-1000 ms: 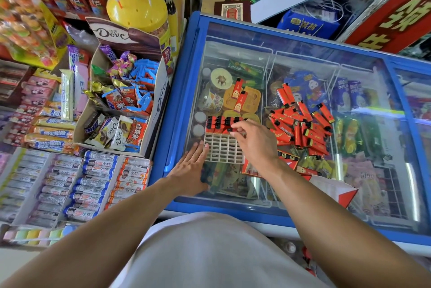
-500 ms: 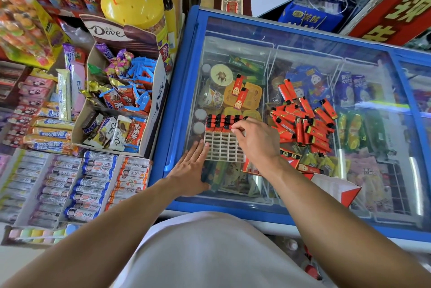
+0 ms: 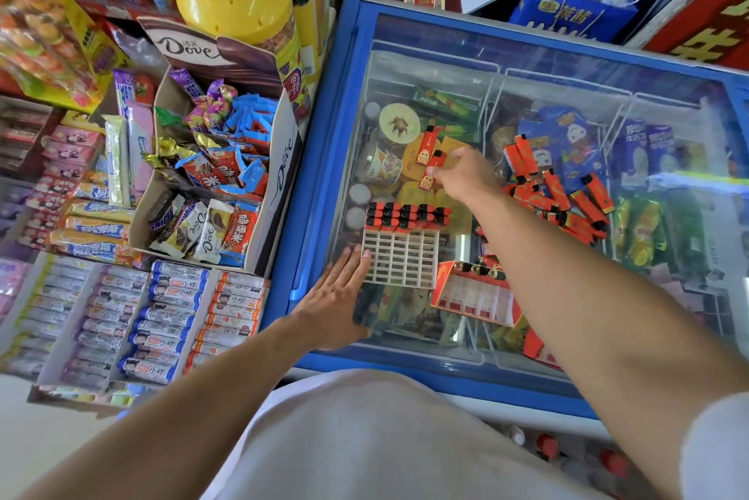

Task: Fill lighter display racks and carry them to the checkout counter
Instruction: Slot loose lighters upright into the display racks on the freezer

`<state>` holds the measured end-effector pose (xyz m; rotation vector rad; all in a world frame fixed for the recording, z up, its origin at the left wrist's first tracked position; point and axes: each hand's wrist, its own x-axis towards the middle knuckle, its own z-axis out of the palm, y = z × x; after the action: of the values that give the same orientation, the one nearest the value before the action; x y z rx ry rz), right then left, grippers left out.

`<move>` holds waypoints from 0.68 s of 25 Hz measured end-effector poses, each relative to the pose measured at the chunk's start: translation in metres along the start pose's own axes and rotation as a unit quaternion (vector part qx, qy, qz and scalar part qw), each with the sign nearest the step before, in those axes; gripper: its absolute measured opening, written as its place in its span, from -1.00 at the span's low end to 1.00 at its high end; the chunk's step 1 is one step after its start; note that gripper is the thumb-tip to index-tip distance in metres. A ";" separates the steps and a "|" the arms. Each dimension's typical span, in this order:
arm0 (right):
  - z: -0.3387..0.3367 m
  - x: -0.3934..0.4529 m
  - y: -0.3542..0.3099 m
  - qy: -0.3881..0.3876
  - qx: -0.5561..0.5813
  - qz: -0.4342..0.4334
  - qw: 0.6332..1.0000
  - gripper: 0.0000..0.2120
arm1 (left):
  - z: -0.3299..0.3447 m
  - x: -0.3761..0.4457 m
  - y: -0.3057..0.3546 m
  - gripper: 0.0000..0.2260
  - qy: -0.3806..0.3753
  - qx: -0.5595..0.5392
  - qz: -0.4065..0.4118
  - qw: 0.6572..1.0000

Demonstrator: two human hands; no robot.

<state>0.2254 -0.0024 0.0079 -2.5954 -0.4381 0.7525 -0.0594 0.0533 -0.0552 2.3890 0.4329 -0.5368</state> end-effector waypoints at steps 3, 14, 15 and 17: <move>0.009 0.024 -0.006 -0.025 -0.003 0.009 1.000 -0.34 | -0.002 0.000 0.001 0.15 -0.006 -0.005 -0.002 1.000; -0.039 -0.072 0.005 0.112 0.206 -0.128 0.964 -0.75 | -0.004 -0.001 0.002 0.16 -0.016 -0.009 0.006 1.000; -0.045 -0.092 0.006 0.087 0.189 -0.155 0.966 -0.77 | -0.004 -0.002 0.002 0.17 -0.016 -0.008 0.005 1.000; -0.048 -0.122 0.013 0.013 0.124 -0.196 0.973 -0.80 | -0.003 -0.002 0.002 0.16 -0.013 -0.001 0.003 1.000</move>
<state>0.1561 -0.0759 0.0926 -2.1891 -0.7682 0.5909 -0.0592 0.0534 -0.0504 2.3773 0.4137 -0.5644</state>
